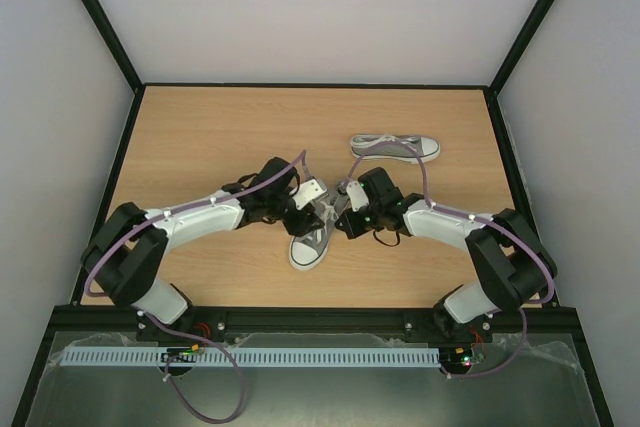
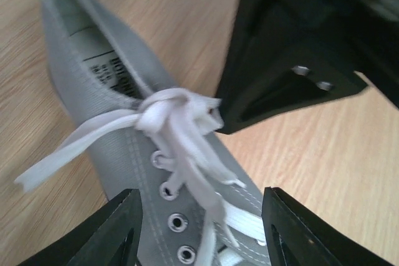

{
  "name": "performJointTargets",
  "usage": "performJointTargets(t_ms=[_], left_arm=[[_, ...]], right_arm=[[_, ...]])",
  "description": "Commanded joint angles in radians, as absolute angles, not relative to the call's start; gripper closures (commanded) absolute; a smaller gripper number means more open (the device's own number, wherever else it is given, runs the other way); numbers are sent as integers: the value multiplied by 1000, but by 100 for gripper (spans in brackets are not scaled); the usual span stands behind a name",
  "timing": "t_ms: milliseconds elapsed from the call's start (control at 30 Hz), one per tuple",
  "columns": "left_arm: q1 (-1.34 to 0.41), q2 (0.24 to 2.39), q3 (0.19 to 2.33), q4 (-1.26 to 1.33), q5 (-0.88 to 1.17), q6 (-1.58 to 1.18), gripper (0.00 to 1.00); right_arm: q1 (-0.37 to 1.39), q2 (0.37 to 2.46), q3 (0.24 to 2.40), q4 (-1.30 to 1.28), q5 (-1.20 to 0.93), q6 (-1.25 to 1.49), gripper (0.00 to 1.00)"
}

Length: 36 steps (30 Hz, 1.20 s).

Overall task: Tie the shoes
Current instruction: Tie the shoelace on the shoe.

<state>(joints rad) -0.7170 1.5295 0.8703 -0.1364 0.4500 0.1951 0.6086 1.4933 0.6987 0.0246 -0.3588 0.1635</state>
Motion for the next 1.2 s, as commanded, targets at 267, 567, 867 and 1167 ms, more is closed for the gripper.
performJointTargets(t_ms=[267,567,867,1167], left_arm=[[-777,1604,871,-43,368,10,49],[-776,1602,842,-32,299,31,95],[-747,1558,845,-129,290,123,98],[-746,1533,850,-172,341,198,98]], right_arm=[[607,1494,728,-6,-357,139,99],[594,1490,741,-10,-320,150,99],[540,1494,794,-79,-233,124,99],[520,1494,794,-75,-274,96,99]])
